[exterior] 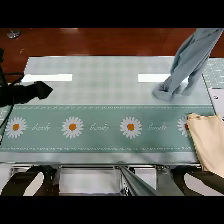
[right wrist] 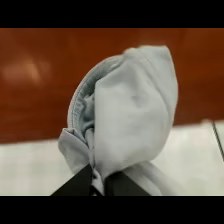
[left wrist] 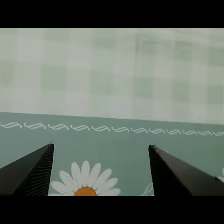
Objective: Fold the shirts.
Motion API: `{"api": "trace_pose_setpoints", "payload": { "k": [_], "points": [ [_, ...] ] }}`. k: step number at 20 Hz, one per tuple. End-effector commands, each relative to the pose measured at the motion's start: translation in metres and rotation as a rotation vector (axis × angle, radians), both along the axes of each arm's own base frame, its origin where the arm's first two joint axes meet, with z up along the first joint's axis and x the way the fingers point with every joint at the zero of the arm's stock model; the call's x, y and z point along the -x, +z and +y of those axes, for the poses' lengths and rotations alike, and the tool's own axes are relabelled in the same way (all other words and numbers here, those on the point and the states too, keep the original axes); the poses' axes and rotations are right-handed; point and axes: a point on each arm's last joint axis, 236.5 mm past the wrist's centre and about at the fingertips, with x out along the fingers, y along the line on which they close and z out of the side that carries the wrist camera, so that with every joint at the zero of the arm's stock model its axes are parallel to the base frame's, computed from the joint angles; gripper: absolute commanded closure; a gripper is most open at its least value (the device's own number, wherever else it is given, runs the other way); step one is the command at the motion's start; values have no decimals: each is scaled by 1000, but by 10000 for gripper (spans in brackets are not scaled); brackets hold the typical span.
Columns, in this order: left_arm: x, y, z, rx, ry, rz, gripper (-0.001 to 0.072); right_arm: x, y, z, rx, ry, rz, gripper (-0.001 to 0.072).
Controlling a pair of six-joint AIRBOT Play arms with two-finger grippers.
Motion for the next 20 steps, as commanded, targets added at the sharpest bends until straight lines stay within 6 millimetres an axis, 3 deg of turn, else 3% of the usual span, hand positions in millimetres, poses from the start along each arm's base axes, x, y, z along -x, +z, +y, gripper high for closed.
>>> {"api": "trace_pose_setpoints", "payload": {
  "k": [1, 5, 7, 8, 10, 12, 14, 17, 19, 20],
  "points": [
    [35, 4, -16, 32, -37, -53, 7, 56, 104, 43, 29, 116, -292, 681],
    [35, 4, -18, 43, -36, -49, 7, 111, 176, 97, 41, 281, -451, 681],
    [34, 0, -18, 47, -36, -38, 7, 129, 184, 131, 21, 382, -469, 681],
    [33, -1, -18, 47, -35, -33, 7, 134, 169, 156, 1, 460, -411, 681],
    [31, -5, -18, 47, -34, -20, 7, 138, 102, 224, -12, 662, -188, 681],
    [28, -9, -17, 47, -30, -13, 7, 138, 12, 282, 33, 790, 42, 681],
    [23, -11, -16, 48, -22, -13, 7, 136, -93, 328, 22, 829, 274, 681],
    [20, -15, -16, 49, -19, -2, 7, 154, -220, 385, -98, 850, 541, 679],
    [19, -20, -16, 51, -20, 16, 7, 181, -268, 416, -206, 891, 725, 678],
    [19, -23, -16, 51, -20, 27, 7, 188, -280, 426, -260, 902, 786, 596]
  ]
}}
